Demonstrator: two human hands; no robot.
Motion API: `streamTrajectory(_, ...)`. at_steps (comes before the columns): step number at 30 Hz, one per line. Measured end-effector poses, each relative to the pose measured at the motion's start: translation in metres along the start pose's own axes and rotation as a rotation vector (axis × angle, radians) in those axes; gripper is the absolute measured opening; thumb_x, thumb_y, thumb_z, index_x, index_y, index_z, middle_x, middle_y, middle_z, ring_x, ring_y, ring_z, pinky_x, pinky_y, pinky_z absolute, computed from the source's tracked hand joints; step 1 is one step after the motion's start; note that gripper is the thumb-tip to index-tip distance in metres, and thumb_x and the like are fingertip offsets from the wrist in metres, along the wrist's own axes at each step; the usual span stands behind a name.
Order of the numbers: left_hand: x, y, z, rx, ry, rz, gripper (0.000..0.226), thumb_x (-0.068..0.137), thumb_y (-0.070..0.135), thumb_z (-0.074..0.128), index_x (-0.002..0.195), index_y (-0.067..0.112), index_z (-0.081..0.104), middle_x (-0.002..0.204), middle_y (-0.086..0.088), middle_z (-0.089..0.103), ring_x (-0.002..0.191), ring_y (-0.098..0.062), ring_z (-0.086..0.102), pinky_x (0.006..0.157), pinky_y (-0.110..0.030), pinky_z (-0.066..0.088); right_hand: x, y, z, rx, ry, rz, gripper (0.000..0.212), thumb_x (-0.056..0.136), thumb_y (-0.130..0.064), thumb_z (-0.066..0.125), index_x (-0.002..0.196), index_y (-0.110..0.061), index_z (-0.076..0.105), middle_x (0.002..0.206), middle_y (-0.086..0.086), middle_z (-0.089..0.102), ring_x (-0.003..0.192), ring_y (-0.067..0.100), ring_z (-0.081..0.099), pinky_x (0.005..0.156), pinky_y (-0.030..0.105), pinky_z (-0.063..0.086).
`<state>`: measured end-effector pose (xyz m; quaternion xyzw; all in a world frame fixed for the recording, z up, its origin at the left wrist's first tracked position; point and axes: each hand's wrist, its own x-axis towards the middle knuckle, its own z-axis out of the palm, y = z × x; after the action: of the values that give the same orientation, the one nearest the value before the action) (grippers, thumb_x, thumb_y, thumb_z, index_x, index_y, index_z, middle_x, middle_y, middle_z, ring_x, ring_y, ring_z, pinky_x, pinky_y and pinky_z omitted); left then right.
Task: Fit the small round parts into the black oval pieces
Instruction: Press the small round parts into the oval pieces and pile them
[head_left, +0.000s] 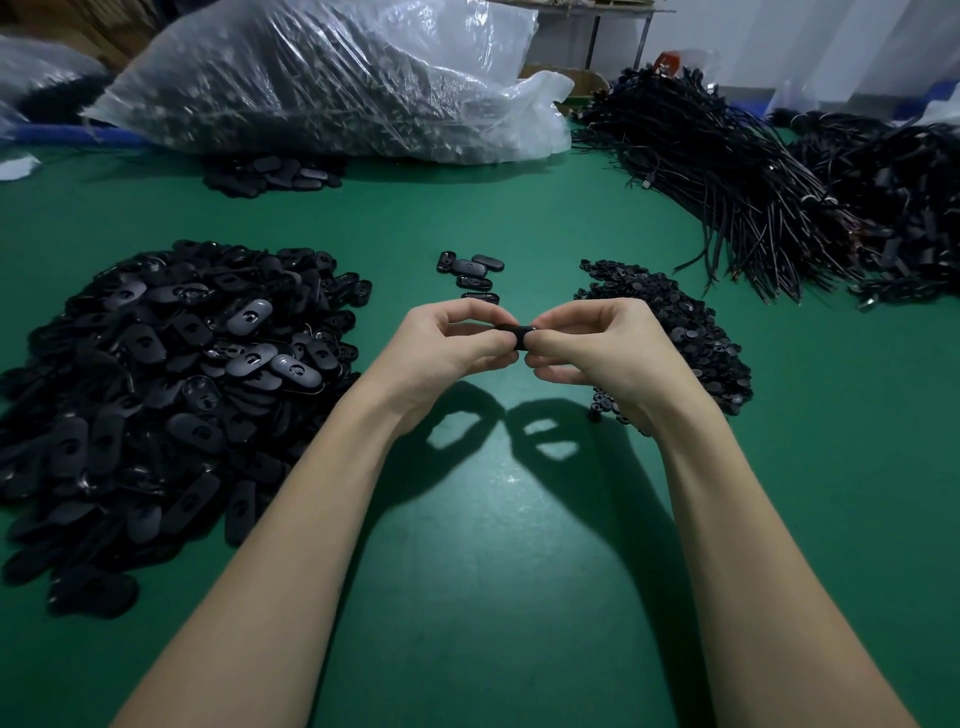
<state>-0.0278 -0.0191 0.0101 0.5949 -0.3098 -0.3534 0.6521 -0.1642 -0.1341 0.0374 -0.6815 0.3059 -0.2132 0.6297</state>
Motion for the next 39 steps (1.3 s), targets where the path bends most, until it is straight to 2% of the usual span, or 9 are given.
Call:
streamTrajectory(5,0.001,-0.003,-0.002,0.027,-0.003,0.003,0.011,0.087,0.0,0.073,0.094,0.009,0.073,0.086,-0.009,0.077,0.082,-0.019,0.074,0.082,-0.023,0.058,0.003,0.002,0.004,-0.037,0.046,-0.003,0.006,0.083,0.004,0.077,0.086,0.001,0.073,0.074,0.01,0.076,0.07,0.02,0.075,0.067,0.025,0.061)
streamTrajectory(11,0.002,-0.007,-0.001,0.155,0.001,0.007,0.012,0.089,0.0,0.072,0.089,0.012,0.072,0.079,-0.003,0.076,0.076,-0.012,0.073,0.075,-0.019,0.055,0.005,0.007,0.007,-0.185,0.085,-0.021,0.008,0.078,0.001,0.077,0.078,-0.006,0.073,0.071,0.009,0.076,0.076,0.03,0.078,0.081,0.043,0.065)
streamTrajectory(15,0.002,-0.008,-0.001,0.166,0.015,0.002,0.013,0.089,-0.003,0.071,0.088,0.01,0.071,0.081,-0.006,0.073,0.072,-0.011,0.07,0.073,-0.02,0.054,0.005,0.01,0.011,-0.255,0.092,-0.054,0.009,0.075,-0.005,0.077,0.074,-0.012,0.072,0.067,0.008,0.076,0.071,0.025,0.078,0.084,0.048,0.064)
streamTrajectory(19,0.003,-0.007,-0.002,0.155,0.015,0.007,0.013,0.088,-0.004,0.071,0.088,0.009,0.071,0.081,-0.007,0.073,0.072,-0.011,0.07,0.073,-0.019,0.054,0.006,0.011,0.012,-0.233,0.088,-0.069,0.01,0.076,-0.002,0.076,0.075,-0.01,0.071,0.067,0.008,0.075,0.068,0.022,0.077,0.08,0.043,0.065)
streamTrajectory(21,0.003,-0.008,-0.002,0.13,0.01,0.004,0.011,0.088,-0.003,0.071,0.09,0.008,0.072,0.082,-0.007,0.074,0.075,-0.012,0.071,0.075,-0.02,0.055,0.004,0.011,0.01,-0.167,0.076,-0.048,0.013,0.079,0.002,0.077,0.076,-0.008,0.069,0.069,0.009,0.074,0.066,0.021,0.075,0.072,0.033,0.064)
streamTrajectory(24,0.003,-0.008,-0.002,0.011,-0.007,-0.027,0.008,0.087,0.001,0.074,0.092,0.008,0.074,0.088,-0.009,0.076,0.086,-0.018,0.074,0.087,-0.025,0.058,0.001,0.009,0.007,0.0,0.024,-0.015,0.014,0.086,0.005,0.076,0.079,-0.004,0.068,0.07,0.007,0.072,0.063,0.016,0.074,0.063,0.02,0.059)
streamTrajectory(34,0.002,-0.008,-0.002,-0.089,-0.012,0.027,0.004,0.082,0.011,0.077,0.083,0.014,0.079,0.091,-0.009,0.076,0.088,-0.019,0.071,0.088,-0.027,0.056,0.0,0.009,0.008,0.16,-0.017,-0.024,0.012,0.088,0.006,0.075,0.082,-0.002,0.069,0.068,0.005,0.073,0.067,0.014,0.074,0.068,0.021,0.06)
streamTrajectory(37,0.003,-0.009,0.0,-0.061,-0.025,0.056,0.018,0.088,0.006,0.073,0.076,0.018,0.08,0.088,-0.007,0.076,0.084,-0.017,0.071,0.087,-0.027,0.057,0.001,0.01,0.008,0.23,-0.03,0.0,0.01,0.088,0.006,0.075,0.083,-0.001,0.069,0.07,0.006,0.074,0.069,0.015,0.074,0.069,0.022,0.06)
streamTrajectory(39,0.004,-0.01,0.0,-0.06,-0.015,0.058,0.015,0.088,0.006,0.073,0.079,0.016,0.079,0.088,-0.008,0.076,0.084,-0.018,0.071,0.088,-0.028,0.057,0.002,0.011,0.008,0.259,-0.034,0.009,0.01,0.088,0.007,0.074,0.083,-0.001,0.069,0.071,0.007,0.074,0.069,0.016,0.074,0.069,0.022,0.06)
